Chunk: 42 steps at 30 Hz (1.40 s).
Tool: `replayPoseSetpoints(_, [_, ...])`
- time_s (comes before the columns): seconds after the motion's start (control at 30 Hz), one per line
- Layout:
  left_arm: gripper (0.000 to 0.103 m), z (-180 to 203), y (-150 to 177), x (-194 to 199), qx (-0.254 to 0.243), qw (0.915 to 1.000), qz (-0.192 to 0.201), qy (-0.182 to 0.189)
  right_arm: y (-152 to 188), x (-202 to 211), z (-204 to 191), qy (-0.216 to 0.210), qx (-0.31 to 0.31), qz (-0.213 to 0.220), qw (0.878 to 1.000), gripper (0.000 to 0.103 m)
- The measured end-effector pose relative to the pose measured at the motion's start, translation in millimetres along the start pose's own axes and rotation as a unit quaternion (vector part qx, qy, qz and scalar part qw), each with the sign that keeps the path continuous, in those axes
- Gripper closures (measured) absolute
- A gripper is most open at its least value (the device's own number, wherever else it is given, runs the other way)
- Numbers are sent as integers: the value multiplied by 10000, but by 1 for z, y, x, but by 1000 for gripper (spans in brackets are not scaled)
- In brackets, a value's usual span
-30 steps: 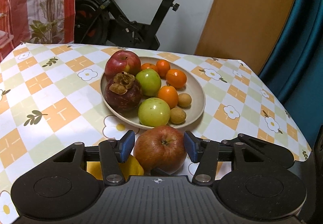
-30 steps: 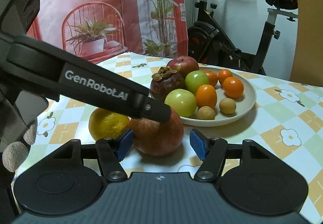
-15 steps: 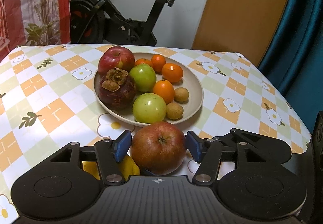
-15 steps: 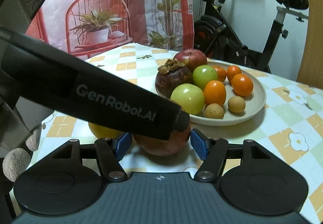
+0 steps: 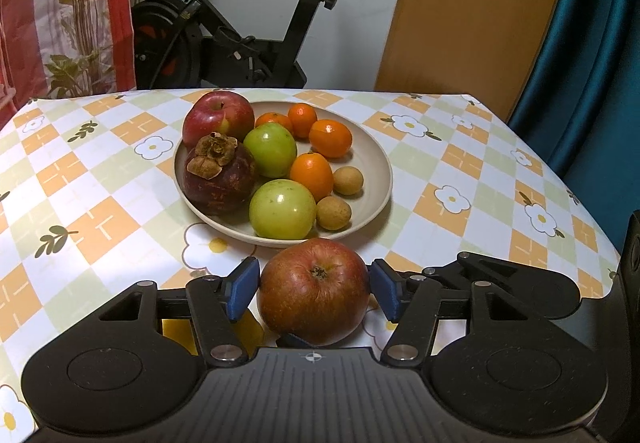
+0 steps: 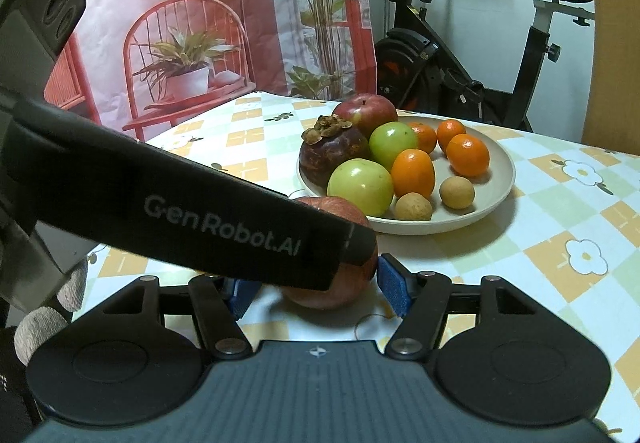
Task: Organize fruits
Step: 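Carry the large apple with the left gripper over the plate and lower it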
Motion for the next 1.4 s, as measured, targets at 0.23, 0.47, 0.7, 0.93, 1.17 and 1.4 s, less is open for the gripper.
replayPoseSetpoints(0.23, [40, 1, 0, 1, 27, 10000, -18, 80, 0, 0, 0, 2, -18, -5, 10000, 37])
replayPoseSetpoints(0.47, [40, 14, 1, 2, -61, 9997, -48, 249, 6, 11, 8, -15, -215, 2, 9998, 38])
replayPoseSetpoints(0.7, [40, 28, -8, 8, -200, 9991, 27, 376, 6, 28, 18, 39, -390, 87, 9992, 38])
replayPoseSetpoints(0.93, [40, 39, -9, 2, -382, 9986, -38, 358, 7, 40, 28, 34, -654, 155, 9977, 38])
replayPoseSetpoints(1.17, [40, 40, -11, 1, -393, 9985, -32, 379, 9, 43, 30, 95, -673, 130, 9976, 38])
replayPoseSetpoints(1.4, [40, 42, -20, 7, -390, 9983, 97, 420, 2, 47, 30, 148, -610, 200, 9978, 38])
Point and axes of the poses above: each gripper's, at about its wrist camera, not at the fingertips, and x roughly against the way its jaws point, z to its right, y to its underside, the point moved 6 cm from there along -x, roughly the way its jaws point, and after that the axes turned 11 degrees about -z, right-handed, at the moved point
